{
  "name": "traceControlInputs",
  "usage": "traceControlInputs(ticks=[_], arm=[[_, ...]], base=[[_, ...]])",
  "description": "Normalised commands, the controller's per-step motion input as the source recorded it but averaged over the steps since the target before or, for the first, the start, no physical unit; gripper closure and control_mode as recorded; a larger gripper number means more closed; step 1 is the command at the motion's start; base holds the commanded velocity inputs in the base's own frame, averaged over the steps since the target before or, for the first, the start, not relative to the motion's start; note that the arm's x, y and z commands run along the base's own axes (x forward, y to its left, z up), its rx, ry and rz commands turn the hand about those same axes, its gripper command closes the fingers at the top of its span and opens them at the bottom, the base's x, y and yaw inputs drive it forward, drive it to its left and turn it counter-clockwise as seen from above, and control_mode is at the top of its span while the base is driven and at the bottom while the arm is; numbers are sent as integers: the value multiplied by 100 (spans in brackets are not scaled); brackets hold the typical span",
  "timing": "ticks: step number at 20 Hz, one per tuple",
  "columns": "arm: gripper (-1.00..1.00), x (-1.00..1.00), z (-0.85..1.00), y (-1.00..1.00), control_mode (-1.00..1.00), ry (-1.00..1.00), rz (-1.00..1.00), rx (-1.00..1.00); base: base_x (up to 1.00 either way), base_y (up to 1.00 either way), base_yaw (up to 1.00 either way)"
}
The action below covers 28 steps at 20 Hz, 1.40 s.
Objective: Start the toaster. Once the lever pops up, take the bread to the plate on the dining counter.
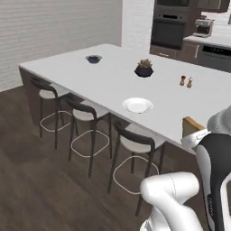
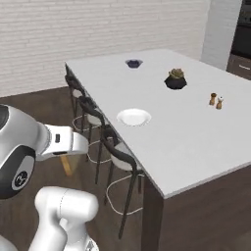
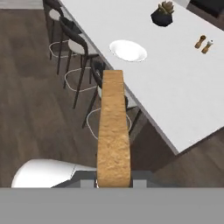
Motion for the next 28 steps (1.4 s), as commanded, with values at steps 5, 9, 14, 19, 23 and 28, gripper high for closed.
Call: traceControlInputs(ticks=[5, 9, 14, 19, 23, 28], arm=[[100, 0, 0, 0, 100, 0, 0, 0], [100, 0, 0, 0, 100, 0, 0, 0], [100, 0, 0, 0, 100, 0, 0, 0], [100, 0, 0, 0, 100, 0, 0, 0], [100, 0, 0, 0, 100, 0, 0, 0], [100, 0, 0, 0, 100, 0, 0, 0]], base=[[71, 100, -54], [72, 99, -54], [83, 87, -47], [60, 62, -29], [81, -2, -14], [54, -2, -10]])
